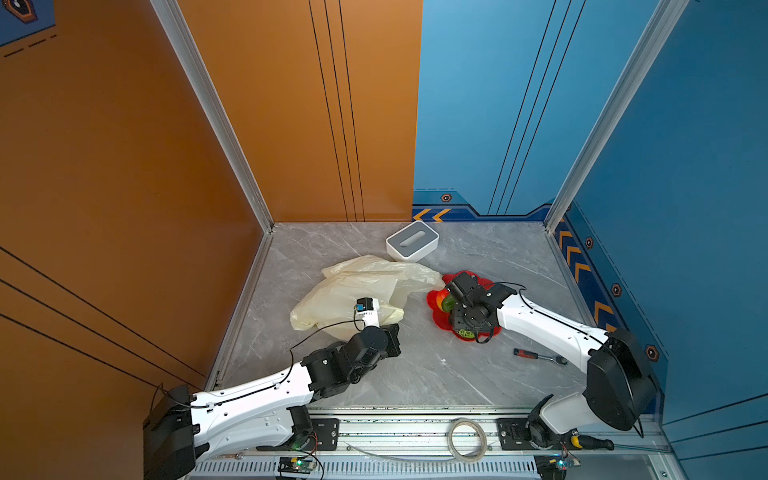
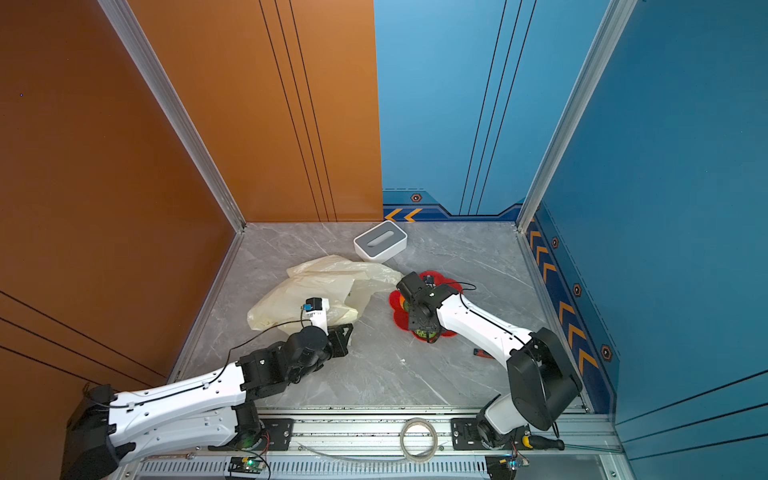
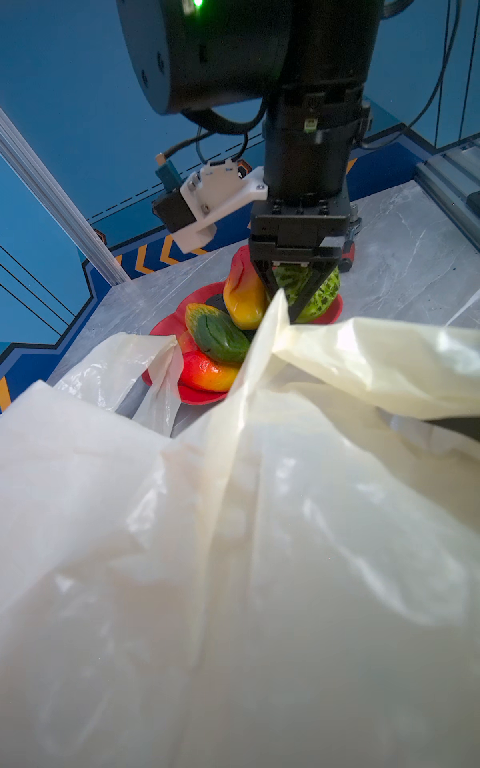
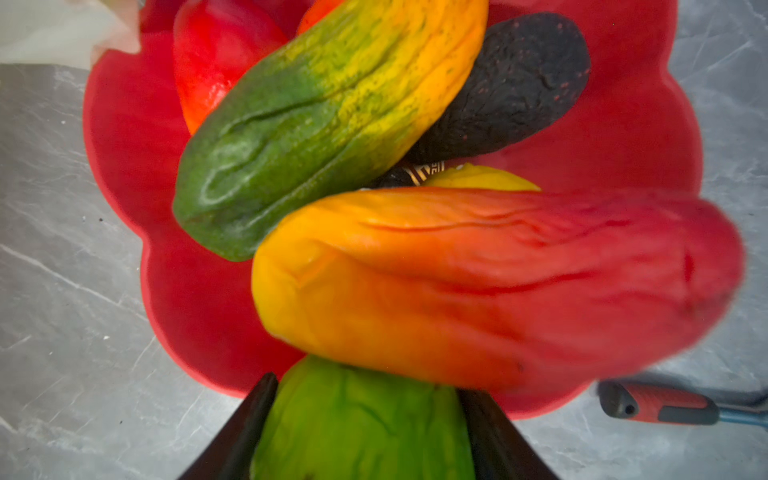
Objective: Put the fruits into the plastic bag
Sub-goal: 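Close the right gripper on the green textured fruit in the red bowl, then lift the green fruit out of the bowl with the right gripper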
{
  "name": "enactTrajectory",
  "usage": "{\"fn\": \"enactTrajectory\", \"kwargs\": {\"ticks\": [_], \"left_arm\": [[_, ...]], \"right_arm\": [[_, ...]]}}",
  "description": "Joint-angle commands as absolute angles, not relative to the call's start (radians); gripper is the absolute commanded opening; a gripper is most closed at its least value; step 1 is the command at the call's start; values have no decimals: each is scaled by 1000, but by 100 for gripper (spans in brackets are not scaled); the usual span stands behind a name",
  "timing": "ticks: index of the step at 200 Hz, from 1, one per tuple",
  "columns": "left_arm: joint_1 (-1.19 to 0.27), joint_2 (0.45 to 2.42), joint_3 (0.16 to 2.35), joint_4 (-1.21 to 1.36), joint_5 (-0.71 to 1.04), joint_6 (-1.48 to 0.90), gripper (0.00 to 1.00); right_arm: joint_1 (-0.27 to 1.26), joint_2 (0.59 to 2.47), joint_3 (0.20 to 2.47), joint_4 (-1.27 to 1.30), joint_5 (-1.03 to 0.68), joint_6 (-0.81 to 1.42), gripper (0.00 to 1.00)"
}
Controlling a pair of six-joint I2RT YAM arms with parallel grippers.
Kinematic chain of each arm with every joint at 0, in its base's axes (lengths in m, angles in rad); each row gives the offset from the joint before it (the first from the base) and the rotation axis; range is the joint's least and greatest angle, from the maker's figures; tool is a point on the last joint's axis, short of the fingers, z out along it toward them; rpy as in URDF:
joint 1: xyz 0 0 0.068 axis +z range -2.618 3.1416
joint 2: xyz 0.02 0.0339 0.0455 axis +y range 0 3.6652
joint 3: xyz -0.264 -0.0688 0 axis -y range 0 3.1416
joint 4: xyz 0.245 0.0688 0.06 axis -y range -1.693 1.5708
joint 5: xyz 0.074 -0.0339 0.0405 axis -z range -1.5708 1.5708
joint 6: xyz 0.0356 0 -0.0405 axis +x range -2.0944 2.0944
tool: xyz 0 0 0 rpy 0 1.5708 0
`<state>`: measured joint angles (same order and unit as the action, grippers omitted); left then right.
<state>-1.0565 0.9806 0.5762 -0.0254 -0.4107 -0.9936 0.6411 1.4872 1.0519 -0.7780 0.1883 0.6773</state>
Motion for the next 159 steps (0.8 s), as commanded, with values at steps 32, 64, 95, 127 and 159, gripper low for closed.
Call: {"fn": "enactTrajectory", "kwargs": {"ticks": [32,64,95,127,159], "left_arm": [[-1065,971,563,-43,-431,-1003,0],[-1066,971,561,-43,-432,-1006,0],[-1068,971,561,-43,-431,-1006,0],[-1069,971,563,-43,-433,-1006,0],[-1072,971,566,-43,-436,-1006,0]], "right_arm": [[643,1431,1065,-833,144,677,52],[644,1397,1052,-835,130,690,52],[644,1366,1034,-840,124,697,52],[640,1337,1020,-846,115,703,52],[634,1309,1004,-854,112,705,52]]}}
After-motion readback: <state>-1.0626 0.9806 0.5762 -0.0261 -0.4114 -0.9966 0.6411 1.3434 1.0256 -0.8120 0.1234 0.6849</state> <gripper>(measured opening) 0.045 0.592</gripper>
